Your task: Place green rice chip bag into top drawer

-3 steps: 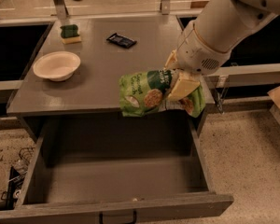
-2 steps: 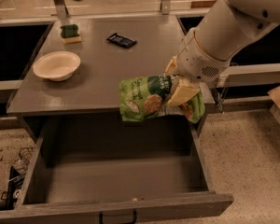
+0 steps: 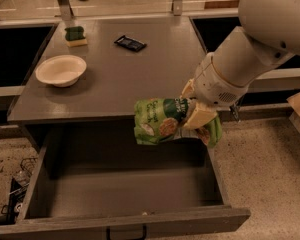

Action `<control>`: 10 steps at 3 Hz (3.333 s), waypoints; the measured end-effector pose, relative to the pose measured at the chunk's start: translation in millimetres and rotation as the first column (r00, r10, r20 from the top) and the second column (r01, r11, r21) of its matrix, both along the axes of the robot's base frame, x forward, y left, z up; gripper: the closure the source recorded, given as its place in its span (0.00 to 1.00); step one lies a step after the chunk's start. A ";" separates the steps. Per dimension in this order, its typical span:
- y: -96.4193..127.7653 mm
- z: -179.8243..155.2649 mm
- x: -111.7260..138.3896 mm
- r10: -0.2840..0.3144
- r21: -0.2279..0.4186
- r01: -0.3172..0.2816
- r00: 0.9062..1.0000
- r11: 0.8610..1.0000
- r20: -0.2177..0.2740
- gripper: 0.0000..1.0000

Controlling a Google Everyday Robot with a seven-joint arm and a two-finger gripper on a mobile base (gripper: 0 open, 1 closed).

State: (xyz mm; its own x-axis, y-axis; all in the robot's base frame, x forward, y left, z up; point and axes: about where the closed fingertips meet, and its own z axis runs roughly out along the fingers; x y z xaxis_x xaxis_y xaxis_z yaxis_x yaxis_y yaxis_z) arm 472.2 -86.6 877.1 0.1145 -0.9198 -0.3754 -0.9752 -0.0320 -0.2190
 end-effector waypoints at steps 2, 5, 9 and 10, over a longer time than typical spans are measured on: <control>-5.5 -22.9 -4.6 -0.043 -0.010 0.043 0.998 0.999 -0.048 1.00; 46.1 -78.4 -44.3 0.079 0.016 -0.078 0.994 0.997 -0.078 1.00; 41.8 -166.9 -35.4 0.008 -0.029 -0.014 0.980 0.999 -0.198 1.00; 44.0 -178.2 -36.5 -0.031 -0.076 0.019 0.985 0.997 -0.169 1.00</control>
Offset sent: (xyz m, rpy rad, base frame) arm -0.0059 -0.0077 -0.0301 -0.0123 0.0753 -0.0981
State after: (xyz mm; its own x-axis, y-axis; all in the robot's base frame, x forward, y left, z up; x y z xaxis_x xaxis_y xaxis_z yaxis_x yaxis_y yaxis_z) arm 435.7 -42.6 698.9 0.0314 -0.9474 -0.3186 -0.9987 -0.0171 -0.0476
